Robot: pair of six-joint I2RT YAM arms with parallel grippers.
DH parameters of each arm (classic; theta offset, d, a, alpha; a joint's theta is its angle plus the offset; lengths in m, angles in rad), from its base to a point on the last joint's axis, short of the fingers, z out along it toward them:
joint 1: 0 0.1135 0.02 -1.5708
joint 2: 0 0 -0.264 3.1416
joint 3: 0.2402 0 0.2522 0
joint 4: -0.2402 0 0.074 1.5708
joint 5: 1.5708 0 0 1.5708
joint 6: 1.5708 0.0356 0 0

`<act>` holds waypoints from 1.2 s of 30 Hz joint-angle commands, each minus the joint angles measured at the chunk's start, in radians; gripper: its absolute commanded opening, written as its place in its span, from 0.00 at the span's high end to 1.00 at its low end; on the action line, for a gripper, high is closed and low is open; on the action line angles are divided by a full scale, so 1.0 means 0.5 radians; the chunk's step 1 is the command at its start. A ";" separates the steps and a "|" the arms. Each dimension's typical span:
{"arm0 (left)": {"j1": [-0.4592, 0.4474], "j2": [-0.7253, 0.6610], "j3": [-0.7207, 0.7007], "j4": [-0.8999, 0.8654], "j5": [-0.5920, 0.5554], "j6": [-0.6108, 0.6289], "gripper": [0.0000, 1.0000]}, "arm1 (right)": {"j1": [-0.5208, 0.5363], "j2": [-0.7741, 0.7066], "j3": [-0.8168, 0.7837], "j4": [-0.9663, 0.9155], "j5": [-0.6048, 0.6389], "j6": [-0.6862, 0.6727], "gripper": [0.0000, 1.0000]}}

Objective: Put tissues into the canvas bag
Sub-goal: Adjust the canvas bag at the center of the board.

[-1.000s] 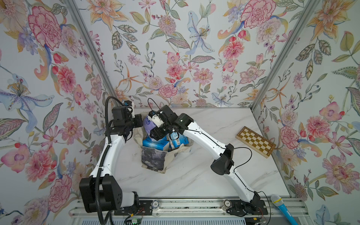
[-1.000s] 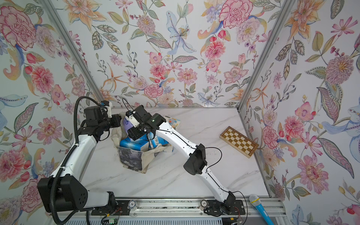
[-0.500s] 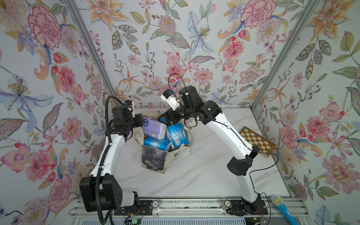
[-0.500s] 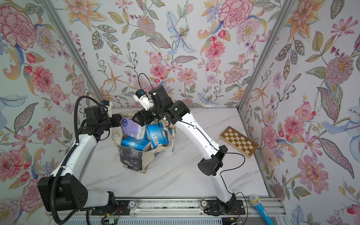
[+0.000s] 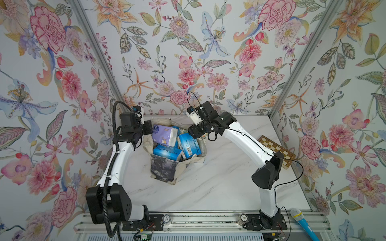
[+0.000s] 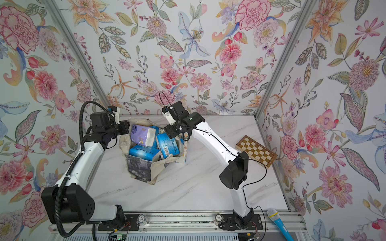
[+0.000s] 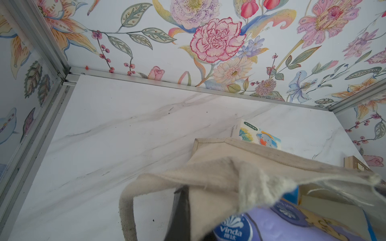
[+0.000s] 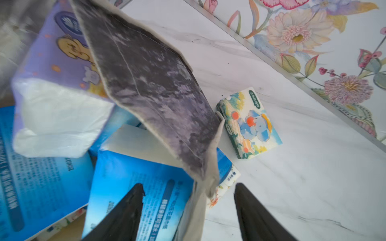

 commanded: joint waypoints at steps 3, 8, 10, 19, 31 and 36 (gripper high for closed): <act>0.031 -0.011 0.111 0.229 -0.006 -0.001 0.97 | -0.004 0.071 0.093 0.014 0.128 -0.024 0.37; 0.032 0.012 0.110 0.207 0.017 0.008 0.97 | -0.003 0.133 0.146 0.012 0.022 0.029 0.70; 0.030 0.024 0.119 0.197 0.032 0.010 0.97 | -0.007 0.133 0.177 0.013 -0.070 0.059 0.82; -0.016 0.152 0.380 0.094 0.045 0.085 0.97 | -0.137 0.018 0.341 0.069 -0.813 0.402 1.00; -0.238 0.491 0.903 -0.430 -0.323 0.462 0.84 | -0.242 0.098 0.286 0.326 -1.239 0.863 1.00; -0.241 0.416 0.887 -0.480 -0.391 0.491 0.61 | -0.244 0.133 0.257 0.370 -1.260 0.901 1.00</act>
